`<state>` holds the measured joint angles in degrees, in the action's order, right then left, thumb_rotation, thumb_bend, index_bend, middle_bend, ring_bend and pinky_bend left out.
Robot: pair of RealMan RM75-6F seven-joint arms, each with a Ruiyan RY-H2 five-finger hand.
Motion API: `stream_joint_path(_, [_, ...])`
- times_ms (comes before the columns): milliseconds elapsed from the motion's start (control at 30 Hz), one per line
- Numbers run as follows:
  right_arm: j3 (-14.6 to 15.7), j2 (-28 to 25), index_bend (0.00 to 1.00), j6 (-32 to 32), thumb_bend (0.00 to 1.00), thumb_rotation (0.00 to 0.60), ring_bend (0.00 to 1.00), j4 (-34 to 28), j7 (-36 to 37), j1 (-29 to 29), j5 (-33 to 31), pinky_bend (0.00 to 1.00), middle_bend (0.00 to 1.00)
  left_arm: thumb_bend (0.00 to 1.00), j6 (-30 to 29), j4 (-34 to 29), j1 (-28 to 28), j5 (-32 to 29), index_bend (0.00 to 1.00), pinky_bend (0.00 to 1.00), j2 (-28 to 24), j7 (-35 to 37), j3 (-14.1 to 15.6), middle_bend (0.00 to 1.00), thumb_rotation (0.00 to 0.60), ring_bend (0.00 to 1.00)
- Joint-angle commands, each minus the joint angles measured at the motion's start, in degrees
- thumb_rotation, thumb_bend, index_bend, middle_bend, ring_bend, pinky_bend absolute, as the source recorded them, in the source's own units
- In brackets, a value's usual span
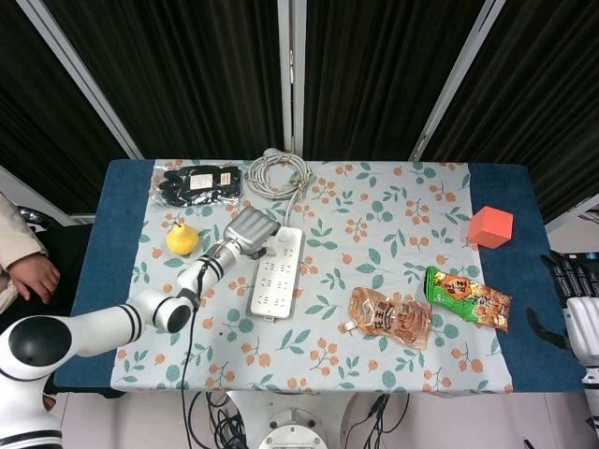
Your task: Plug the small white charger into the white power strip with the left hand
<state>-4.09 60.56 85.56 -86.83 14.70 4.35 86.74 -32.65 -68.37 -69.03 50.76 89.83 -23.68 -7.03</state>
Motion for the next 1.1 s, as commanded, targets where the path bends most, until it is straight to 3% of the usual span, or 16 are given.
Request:
stream_joint_path(33, [0.01,0.05,0.00,0.02,0.30,0.600,0.00,0.12,0.09,-0.05,-0.05,0.00,0.00,0.49,-0.05,0.41,-0.24,-0.17,0.71,0.51,0.33,-0.47,0.47,0.75,0.600,0.59])
stream_joint_path(400, [-0.06,0.15,0.00,0.12,0.30,0.600,0.00,0.34,0.38,-0.09,0.06,0.00,0.00,0.49,-1.13,0.11,-1.29,-1.87,0.71,0.51,0.88,-3.09,1.71,0.75,0.600,0.59])
stream_joint_path(467, [-0.08,0.14,0.00,0.20,0.30,0.600,0.00,0.34,0.41,-0.13,0.06,0.00,0.00,0.49,-1.45,-0.42,-1.21,-2.38,0.66,0.51,0.64,-3.16,1.73,0.70,0.600,0.57])
stream_joint_path(567, [-0.09,0.17,0.00,0.24,0.30,0.600,0.00,0.36,0.45,-0.17,0.06,0.00,0.00,0.48,-2.20,-1.53,-0.98,-3.05,0.50,0.50,0.02,-3.01,1.57,0.56,0.600,0.49])
stream_joint_path(767, [-0.11,0.24,0.00,0.27,0.30,0.600,0.00,0.27,0.37,-0.08,0.29,0.00,0.00,0.45,-3.93,-3.23,-0.40,-3.75,0.34,0.50,-0.98,-3.22,1.64,0.41,0.600,0.36])
stream_joint_path(1100, [-0.14,0.03,0.00,0.43,0.30,0.600,0.00,-0.18,0.04,-0.12,0.42,0.00,0.00,0.45,-6.13,-6.54,0.73,-2.85,0.28,0.47,-2.69,-2.89,1.67,0.35,0.600,0.32])
